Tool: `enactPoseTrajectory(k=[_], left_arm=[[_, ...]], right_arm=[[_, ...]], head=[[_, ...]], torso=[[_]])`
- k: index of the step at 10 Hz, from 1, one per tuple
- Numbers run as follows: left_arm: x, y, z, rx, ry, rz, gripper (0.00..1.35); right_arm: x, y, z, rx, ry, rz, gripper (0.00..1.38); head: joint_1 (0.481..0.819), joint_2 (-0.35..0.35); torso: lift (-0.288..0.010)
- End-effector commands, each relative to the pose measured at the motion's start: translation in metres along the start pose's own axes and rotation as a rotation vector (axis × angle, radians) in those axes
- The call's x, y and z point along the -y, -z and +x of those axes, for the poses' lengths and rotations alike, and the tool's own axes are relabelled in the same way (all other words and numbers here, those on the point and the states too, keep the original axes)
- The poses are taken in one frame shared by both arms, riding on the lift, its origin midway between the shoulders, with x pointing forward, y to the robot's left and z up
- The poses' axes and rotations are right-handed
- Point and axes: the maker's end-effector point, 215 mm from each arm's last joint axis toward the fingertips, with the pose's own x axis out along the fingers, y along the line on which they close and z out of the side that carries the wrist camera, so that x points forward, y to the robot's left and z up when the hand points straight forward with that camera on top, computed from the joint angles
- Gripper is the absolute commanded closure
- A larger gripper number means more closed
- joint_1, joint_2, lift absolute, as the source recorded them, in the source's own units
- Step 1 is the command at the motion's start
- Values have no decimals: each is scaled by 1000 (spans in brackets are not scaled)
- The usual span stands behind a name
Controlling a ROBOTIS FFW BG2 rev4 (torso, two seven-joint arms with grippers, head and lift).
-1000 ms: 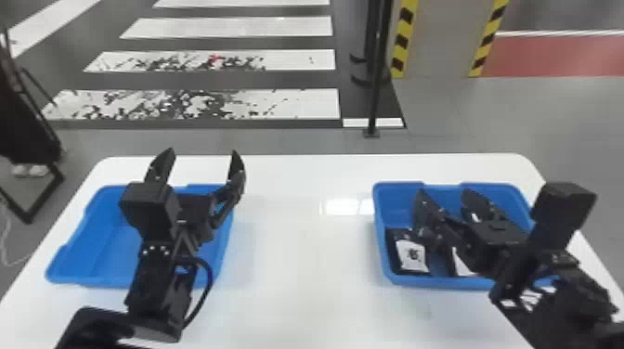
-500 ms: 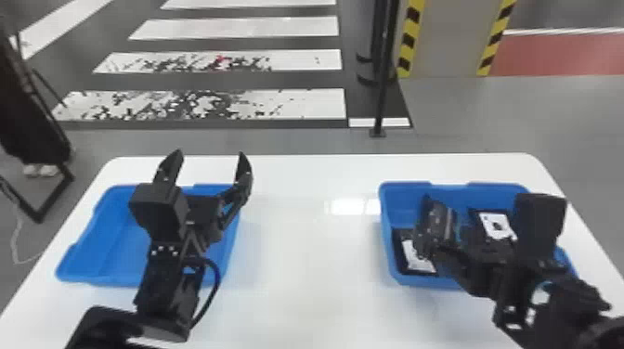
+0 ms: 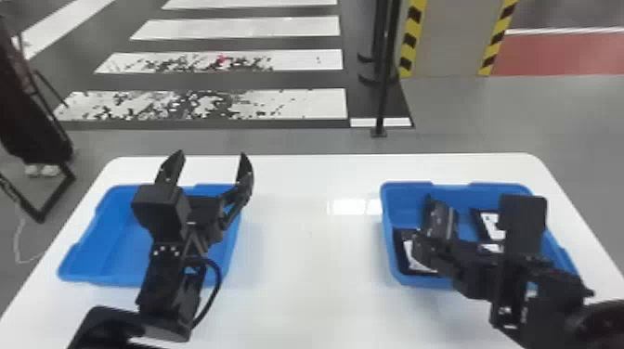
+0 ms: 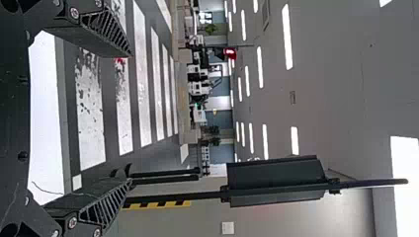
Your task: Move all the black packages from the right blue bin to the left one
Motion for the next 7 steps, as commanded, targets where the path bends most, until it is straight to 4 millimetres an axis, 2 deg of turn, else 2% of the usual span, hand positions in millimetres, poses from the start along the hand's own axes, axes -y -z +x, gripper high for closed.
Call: enactPoseTrajectory(k=[1,4,7], left_arm=[[0,1,0,-2,0,-2,148],[0,2,0,-1,0,2,148],[0,0,1,1,2,1,148]], right_arm=[[5,8,7,-34,7,6,407],[9,19,19,-75,5,20,409],[-4,25,29,-105,-29,28,407]], head=[[695,60],[695,56],[695,64]], torso=[[-132],[-132],[-132]])
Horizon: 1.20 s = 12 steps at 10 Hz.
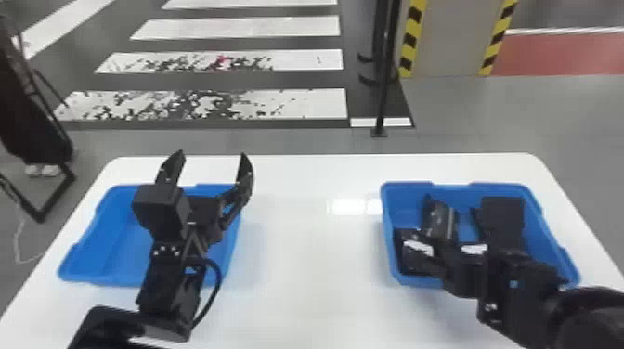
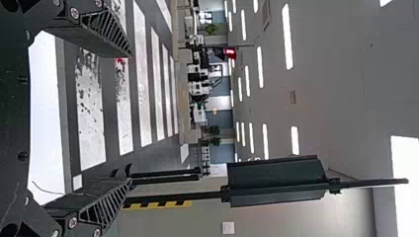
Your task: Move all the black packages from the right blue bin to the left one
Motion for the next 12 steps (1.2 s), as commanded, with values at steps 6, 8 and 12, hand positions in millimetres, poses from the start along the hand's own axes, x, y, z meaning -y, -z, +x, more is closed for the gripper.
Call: enactPoseTrajectory(k=[6,8,12], left_arm=[[3,-1,0,5,4,-3,150],[3,-2,0,10,4,-4,150],[3,-6,0,24,3,-11,150]], right_arm=[[0,21,6,-106,-8,-7,998],[1,12,1,-83,-10,2,1061],[8,-40,-16,120,11,22,1168]], head=[[695,73],[695,72],[695,59]], torso=[[-132],[-132],[-132]])
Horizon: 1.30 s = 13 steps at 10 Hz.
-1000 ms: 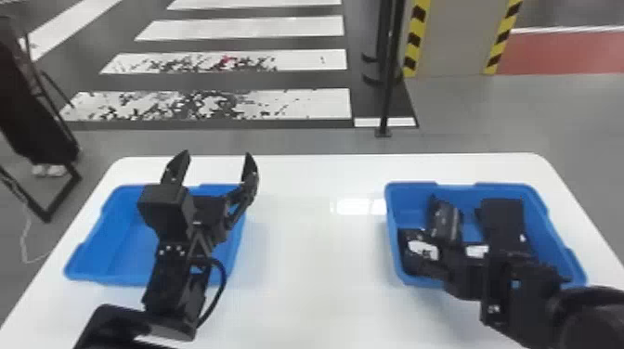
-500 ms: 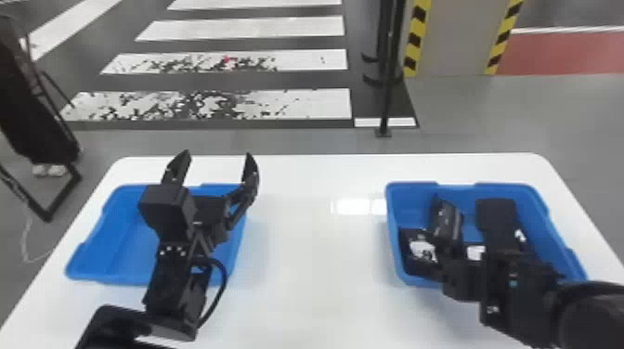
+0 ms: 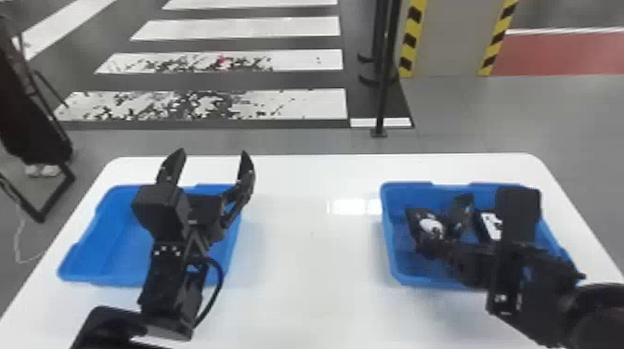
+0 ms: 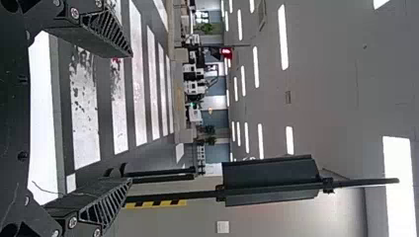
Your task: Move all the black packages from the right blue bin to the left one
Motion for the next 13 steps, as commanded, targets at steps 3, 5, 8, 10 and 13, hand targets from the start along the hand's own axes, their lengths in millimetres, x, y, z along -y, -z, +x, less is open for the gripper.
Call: enactPoseTrajectory(k=[3,5,8,10,13], left_arm=[[3,-5,0,18,4,-30,150],[27,-19,-1,47,48,-184,144],[72,-55,-3,54,189,-599,145],[112,-70,-9,-20,326,-630,150],[123,-60,-6,-56,343,-481,151]], right_arm=[[-27,-92,-28,331,-123,24,1168],[-61,-134,-41,515,-247,12,1168],[-108,-138,-52,554,-344,-38,1168],[-148,-122,-49,516,-414,-57,1154],[-195,-104,-47,472,-498,-72,1145]], head=[[695,53],[695,63],[669,45],[650,45],[660,63]], torso=[[-132],[-132],[-132],[-132],[-132]])
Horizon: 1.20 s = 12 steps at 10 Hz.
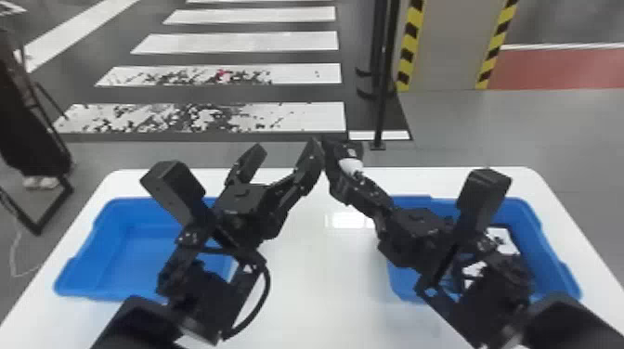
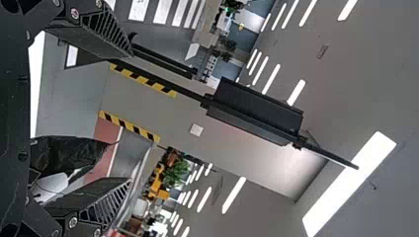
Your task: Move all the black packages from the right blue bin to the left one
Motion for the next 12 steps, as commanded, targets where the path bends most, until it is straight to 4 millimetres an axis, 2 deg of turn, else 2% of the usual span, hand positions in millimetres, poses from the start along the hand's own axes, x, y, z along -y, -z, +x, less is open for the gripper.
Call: enactPoseTrajectory(k=[1,3,7,8,10,12], left_arm=[[-2,11,-1,-37,-6,21,151],[-2,15,0,-52,-6,28,179],[3,23,0,-79,15,19,282],[4,27,0,-91,17,14,427],[-1,29,0,-97,-5,14,881],[-2,26,0,-85,-19,29,1133]], right_arm=[[-18,7,5,-15,-38,5,1145],[-44,15,11,-35,-90,11,1145],[-66,28,17,-63,-140,17,1145],[-69,27,19,-63,-146,18,1145],[-70,27,19,-62,-148,24,1145],[-71,25,19,-57,-148,29,1145]], head=[[664,80],[672,100],[688,142],[689,144],[694,150],[694,155]], torso=[[-132],[-132],[-132],[-132],[-132],[-132]])
